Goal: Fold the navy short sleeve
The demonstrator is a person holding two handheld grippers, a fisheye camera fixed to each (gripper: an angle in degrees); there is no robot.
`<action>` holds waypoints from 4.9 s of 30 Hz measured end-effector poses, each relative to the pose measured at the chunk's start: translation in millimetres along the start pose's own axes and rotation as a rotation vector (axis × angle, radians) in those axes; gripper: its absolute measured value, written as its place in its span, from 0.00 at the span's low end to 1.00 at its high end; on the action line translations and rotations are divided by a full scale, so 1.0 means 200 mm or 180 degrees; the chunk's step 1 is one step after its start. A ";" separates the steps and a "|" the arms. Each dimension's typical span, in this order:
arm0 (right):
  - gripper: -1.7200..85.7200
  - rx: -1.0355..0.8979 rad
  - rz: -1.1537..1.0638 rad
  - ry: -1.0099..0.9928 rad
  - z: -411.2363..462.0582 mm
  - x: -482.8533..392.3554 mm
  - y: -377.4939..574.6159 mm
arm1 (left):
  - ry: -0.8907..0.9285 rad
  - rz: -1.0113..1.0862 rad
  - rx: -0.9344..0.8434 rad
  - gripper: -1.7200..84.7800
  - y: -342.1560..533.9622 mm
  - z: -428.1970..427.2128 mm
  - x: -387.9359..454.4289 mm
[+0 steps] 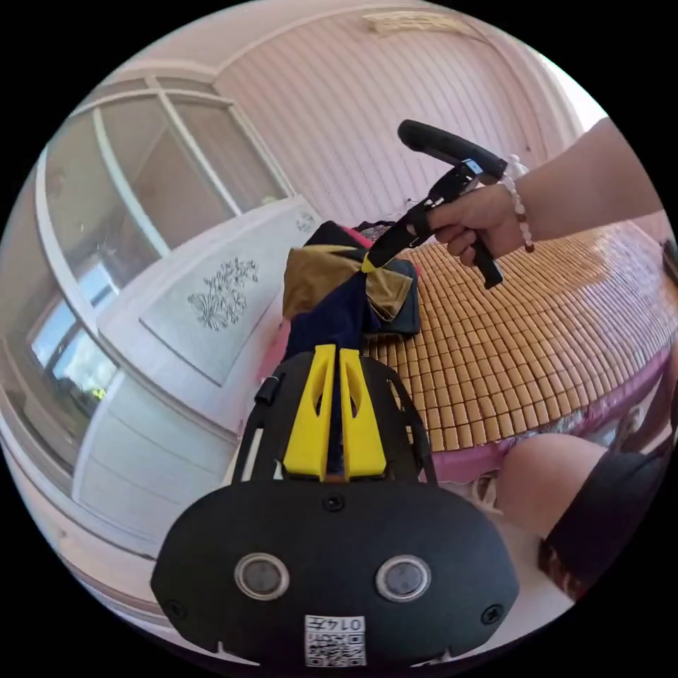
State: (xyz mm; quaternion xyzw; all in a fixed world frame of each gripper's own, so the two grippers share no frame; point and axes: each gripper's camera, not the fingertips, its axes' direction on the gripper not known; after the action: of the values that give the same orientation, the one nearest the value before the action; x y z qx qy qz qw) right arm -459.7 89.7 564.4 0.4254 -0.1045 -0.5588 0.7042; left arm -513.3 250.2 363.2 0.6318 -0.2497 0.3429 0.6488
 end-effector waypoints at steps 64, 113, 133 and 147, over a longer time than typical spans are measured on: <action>0.07 -0.1269 0.0947 0.1416 -1.41 0.51 1.69 | 0.0747 0.3425 0.0600 0.01 -0.44 -0.08 2.58; 0.04 -0.0369 0.3172 0.1434 -2.52 0.20 2.70 | 0.2571 0.0721 -0.1374 0.01 -1.01 -0.27 1.83; 0.03 0.2649 0.1620 0.1323 -3.78 -0.83 2.41 | 0.3027 -0.0517 0.1078 0.01 -1.27 -1.63 0.21; 0.02 0.3409 0.0098 0.1287 -4.25 -1.78 2.38 | 0.2108 -0.0663 0.2686 0.01 -0.82 -2.66 -0.24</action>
State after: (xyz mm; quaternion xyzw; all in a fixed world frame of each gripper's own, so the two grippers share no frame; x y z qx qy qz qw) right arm 276.7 818.1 497.9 0.8197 -0.2425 -0.3251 0.4044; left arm -477.3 777.4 178.4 0.7169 0.1911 0.5279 0.4134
